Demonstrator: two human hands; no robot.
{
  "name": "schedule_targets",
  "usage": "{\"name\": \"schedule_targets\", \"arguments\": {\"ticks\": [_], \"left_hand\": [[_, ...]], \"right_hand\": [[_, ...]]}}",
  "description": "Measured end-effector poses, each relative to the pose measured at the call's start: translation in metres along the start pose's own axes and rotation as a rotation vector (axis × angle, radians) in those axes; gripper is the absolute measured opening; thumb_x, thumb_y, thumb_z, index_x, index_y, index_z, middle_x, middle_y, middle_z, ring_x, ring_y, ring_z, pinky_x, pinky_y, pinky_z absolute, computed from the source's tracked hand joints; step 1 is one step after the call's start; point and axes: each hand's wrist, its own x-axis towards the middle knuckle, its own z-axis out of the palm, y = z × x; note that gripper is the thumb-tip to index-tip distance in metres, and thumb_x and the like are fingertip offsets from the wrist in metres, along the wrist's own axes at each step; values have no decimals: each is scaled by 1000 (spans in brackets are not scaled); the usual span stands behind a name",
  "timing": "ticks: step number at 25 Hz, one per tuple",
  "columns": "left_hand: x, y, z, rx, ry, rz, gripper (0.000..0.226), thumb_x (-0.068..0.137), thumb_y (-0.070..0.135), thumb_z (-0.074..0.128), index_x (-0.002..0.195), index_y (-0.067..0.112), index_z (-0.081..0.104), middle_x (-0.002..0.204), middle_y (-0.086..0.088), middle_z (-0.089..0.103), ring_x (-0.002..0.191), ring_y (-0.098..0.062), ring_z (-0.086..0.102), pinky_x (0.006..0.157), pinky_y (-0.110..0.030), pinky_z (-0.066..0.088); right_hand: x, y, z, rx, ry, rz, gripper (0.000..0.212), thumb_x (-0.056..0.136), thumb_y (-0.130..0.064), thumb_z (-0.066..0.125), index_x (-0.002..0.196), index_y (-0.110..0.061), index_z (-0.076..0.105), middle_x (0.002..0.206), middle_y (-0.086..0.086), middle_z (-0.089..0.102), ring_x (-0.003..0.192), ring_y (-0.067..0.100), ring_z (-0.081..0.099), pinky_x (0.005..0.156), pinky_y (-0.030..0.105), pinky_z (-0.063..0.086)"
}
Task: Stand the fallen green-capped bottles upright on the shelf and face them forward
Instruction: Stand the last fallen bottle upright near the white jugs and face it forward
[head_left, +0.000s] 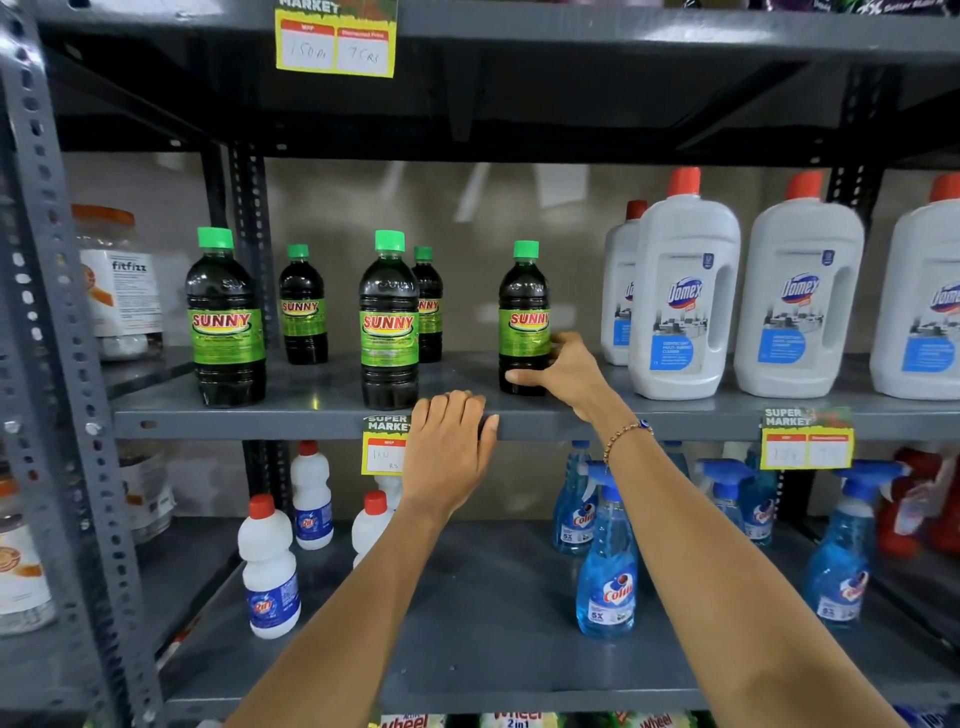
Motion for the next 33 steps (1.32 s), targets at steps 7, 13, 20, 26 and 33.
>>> {"name": "schedule_targets", "arguments": {"ticks": [7, 13, 20, 26, 33], "left_hand": [[1, 1, -3, -9, -46, -15, 34, 97, 36, 37, 104, 12, 61, 100, -6, 64, 87, -26, 56, 83, -39, 42], [23, 7, -17, 12, -151, -58, 41, 95, 42, 33, 89, 13, 60, 86, -4, 63, 82, -25, 56, 74, -37, 38], [93, -3, -8, -720, -672, -556, 55, 93, 27, 56, 140, 5, 38, 136, -9, 54, 125, -25, 49, 100, -32, 41], [105, -2, 9, -914, -753, -561, 37, 90, 19, 62, 125, 8, 56, 123, -10, 63, 115, -22, 57, 104, -40, 43], [103, 1, 8, -919, -681, -567, 37, 87, 16, 67, 122, 8, 61, 120, -9, 65, 110, -19, 60, 97, -31, 46]], "right_hand": [[0, 0, -1, -37, -16, 21, 73, 61, -20, 87, 119, -10, 44, 112, 0, 59, 106, 18, 57, 88, 31, 45], [-3, -2, -3, -28, -40, 1, 75, 63, -21, 87, 125, -8, 48, 121, 7, 62, 112, 21, 58, 99, 36, 46], [-4, -3, -10, 127, -174, -4, 52, 77, 1, 73, 125, -2, 53, 125, 17, 62, 110, 22, 58, 96, 30, 44], [-2, -1, -19, 158, -261, 31, 50, 86, 6, 60, 134, 0, 47, 129, 17, 59, 111, 20, 56, 85, 22, 48], [-2, 1, -20, 136, -217, 45, 48, 88, 7, 58, 134, 1, 47, 128, 20, 60, 111, 24, 58, 95, 33, 50]]}}
